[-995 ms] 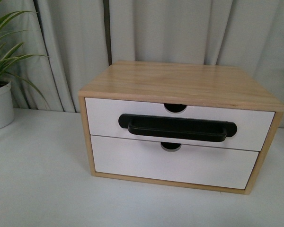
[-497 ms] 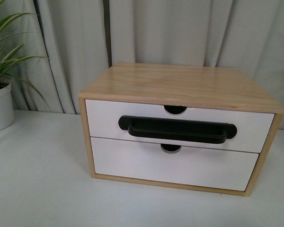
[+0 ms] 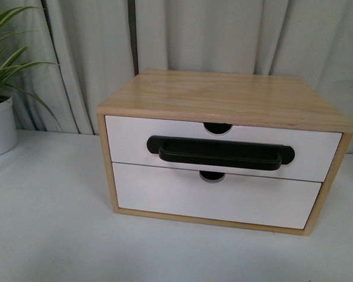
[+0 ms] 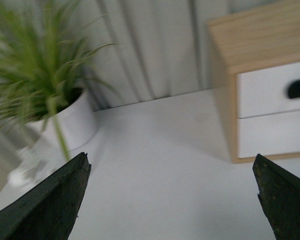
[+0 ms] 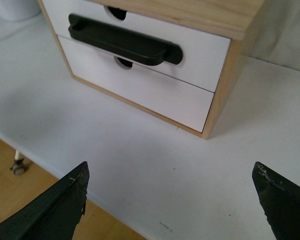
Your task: Pull drawer
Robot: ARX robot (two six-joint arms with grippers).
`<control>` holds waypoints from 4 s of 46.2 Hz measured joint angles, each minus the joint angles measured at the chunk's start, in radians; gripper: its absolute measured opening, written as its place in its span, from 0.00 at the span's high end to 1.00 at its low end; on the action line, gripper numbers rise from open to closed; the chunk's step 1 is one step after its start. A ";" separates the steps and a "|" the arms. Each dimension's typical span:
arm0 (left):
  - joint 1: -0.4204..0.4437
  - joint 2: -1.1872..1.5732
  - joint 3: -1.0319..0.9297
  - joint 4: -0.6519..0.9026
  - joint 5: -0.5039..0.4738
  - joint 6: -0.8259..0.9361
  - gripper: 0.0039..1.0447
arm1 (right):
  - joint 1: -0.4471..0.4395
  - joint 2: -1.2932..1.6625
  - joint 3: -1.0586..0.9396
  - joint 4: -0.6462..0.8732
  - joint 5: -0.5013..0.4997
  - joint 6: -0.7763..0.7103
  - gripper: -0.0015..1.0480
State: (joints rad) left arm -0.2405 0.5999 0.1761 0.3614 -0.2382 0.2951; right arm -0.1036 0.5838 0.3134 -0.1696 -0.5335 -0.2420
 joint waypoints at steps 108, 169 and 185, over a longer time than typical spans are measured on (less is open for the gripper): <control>-0.148 1.204 0.945 -0.468 0.726 0.731 0.05 | 0.296 1.075 0.553 0.249 -0.087 -0.673 0.09; -0.206 1.172 0.996 -0.732 0.626 0.916 0.05 | 0.315 1.057 0.576 0.031 -0.095 -0.812 0.09; -0.257 1.057 0.877 -0.747 0.588 0.919 0.05 | 0.326 0.941 0.476 -0.035 -0.124 -0.845 0.09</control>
State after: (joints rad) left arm -0.4973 1.6573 1.0531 -0.3855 0.3500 1.2144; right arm 0.2226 1.5253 0.7891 -0.2047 -0.6575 -1.0874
